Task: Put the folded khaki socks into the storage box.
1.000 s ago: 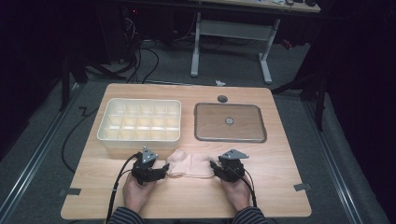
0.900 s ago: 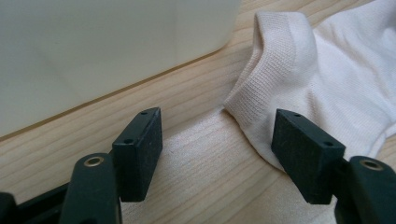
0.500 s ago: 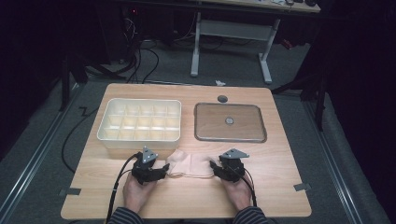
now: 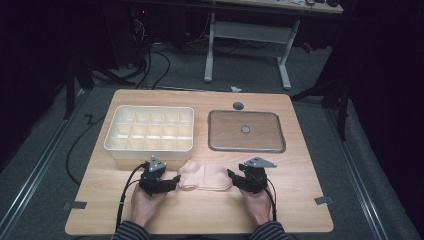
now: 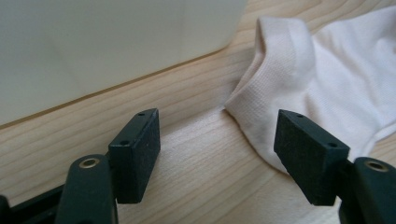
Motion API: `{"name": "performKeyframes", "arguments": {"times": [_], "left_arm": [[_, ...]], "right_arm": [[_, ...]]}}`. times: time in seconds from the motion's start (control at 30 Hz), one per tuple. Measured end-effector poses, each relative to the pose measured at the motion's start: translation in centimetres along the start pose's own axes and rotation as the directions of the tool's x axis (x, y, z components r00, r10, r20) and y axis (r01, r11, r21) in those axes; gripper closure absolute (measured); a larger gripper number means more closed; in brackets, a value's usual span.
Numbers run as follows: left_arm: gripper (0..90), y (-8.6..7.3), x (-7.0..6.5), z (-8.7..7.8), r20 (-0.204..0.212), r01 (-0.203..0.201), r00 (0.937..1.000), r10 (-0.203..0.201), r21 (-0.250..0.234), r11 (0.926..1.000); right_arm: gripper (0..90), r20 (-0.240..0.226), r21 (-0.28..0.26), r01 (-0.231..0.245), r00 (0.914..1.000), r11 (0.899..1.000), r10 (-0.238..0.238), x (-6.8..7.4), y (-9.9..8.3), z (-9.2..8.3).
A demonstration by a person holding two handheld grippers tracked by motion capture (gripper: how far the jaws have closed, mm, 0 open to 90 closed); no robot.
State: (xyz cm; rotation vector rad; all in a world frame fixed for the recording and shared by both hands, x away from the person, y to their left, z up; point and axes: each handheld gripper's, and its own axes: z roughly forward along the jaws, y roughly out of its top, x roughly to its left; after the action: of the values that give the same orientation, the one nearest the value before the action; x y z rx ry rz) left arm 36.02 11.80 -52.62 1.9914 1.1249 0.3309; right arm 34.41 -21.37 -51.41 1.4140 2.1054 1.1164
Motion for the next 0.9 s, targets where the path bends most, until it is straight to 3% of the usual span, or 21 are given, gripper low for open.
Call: {"name": "performKeyframes", "arguments": {"times": [0.03,0.1,0.23,0.37,0.53,0.63,0.7,0.77,0.9], "left_arm": [[32.6,0.0,0.0,0.0,0.0,0.0,1.0,0.0,0.0,1.0],[32.8,0.3,-0.6,-0.8,0.039,0.013,0.9992,-0.011,-0.043,0.999],[34.5,0.9,-1.2,-0.4,0.019,0.007,0.9998,-0.008,0.005,1.0],[38.4,0.9,-1.3,-0.1,-0.002,0.038,0.9993,-0.038,0.024,0.999],[40.5,0.5,-1.3,0.1,-0.003,0.062,0.9981,-0.062,0.006,0.9981],[41.7,0.5,-1.2,0.2,0.001,0.068,0.9977,-0.068,0.005,0.9976],[46.9,0.4,-1.3,0.4,0.024,0.065,0.9976,-0.065,0.01,0.9978],[49.3,0.4,-1.4,0.5,0.018,0.063,0.9978,-0.063,0.012,0.9979],[51.6,0.2,-1.9,1.0,0.005,0.02,0.9998,-0.021,0.026,0.9995]], "right_arm": [[50.5,0.0,0.0,0.0,1.0,1.0,0.0,0.0,0.0,0.0],[61.8,-0.013,-0.044,0.052,0.9985,0.998,-0.053,0.9,0.1,-1.1],[70.8,-0.074,-0.048,0.083,0.9935,0.995,-0.087,2.2,0.4,-1.1],[76.6,-0.137,-0.026,0.124,0.9825,0.992,-0.126,4.4,0.5,-0.2],[82.6,-0.182,0.018,0.171,0.9694,0.985,-0.165,6.8,0.5,2.1],[83.9,-0.185,0.025,0.185,0.9667,0.982,-0.177,7.5,0.5,2.6],[85.5,-0.182,0.05,0.205,0.9642,0.978,-0.193,8.2,0.4,3.2],[85.8,-0.181,0.061,0.207,0.9645,0.976,-0.193,8.3,0.3,3.4],[86.6,-0.17,0.089,0.225,0.9632,0.97,-0.208,8.3,-0.1,3.9]]}}
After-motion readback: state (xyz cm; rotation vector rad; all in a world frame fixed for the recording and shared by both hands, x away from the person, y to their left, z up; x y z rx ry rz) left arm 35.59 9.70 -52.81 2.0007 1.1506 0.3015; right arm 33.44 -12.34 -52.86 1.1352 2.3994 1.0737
